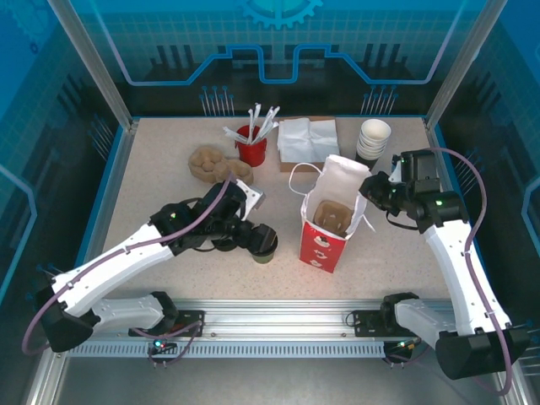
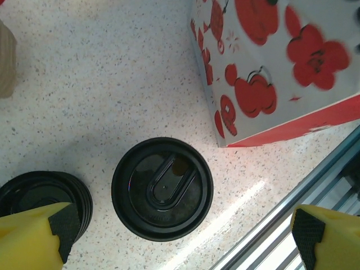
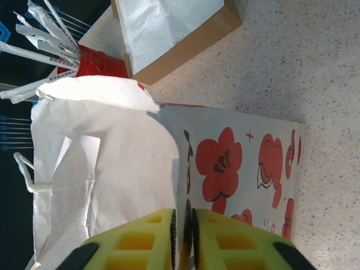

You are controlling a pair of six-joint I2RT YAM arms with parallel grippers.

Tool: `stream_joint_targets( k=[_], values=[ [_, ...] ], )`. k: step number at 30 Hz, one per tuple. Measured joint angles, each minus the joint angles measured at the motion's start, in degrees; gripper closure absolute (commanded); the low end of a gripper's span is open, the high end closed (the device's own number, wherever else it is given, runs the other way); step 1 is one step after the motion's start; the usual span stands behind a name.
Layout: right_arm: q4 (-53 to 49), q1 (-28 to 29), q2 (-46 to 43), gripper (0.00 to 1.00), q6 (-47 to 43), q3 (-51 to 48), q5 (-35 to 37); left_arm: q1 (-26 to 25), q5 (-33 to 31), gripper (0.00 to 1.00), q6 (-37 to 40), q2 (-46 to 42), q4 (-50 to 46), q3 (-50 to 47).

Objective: Pack the takeout coffee

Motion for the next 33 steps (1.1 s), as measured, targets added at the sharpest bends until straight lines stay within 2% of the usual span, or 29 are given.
stream_joint_targets(
  k=[8, 14, 21, 29, 33],
  values=[
    [-0.5, -2.0, -0.8, 0.66, -2.2, 0.0, -0.8, -2.3, -2.3, 0.01, -2.6, -0.4, 3.7, -7.1],
    [-1.8, -4.1, -4.5, 0.64, -5.4, 0.3, -0.3, -4.7, -6.6, 0.01, -2.8, 0.9, 5.1, -7.3],
    [-4.1, -6.8, -8.6, 0.60, -8.4, 3.2, -0.3, -8.0, -12.1, 0.01, -4.2, 6.3, 5.1, -7.3],
    [-5.9, -7.6, -9.9, 0.59, -9.8, 3.2, -0.3, -8.3, -13.9, 0.01, -6.2, 10.0, 4.5, -7.2],
    [-5.9, -7.7, -9.9, 0.59, -10.0, 3.2, -0.5, -8.3, -13.9, 0.06, -7.3, 10.7, 4.4, -6.8]
  ],
)
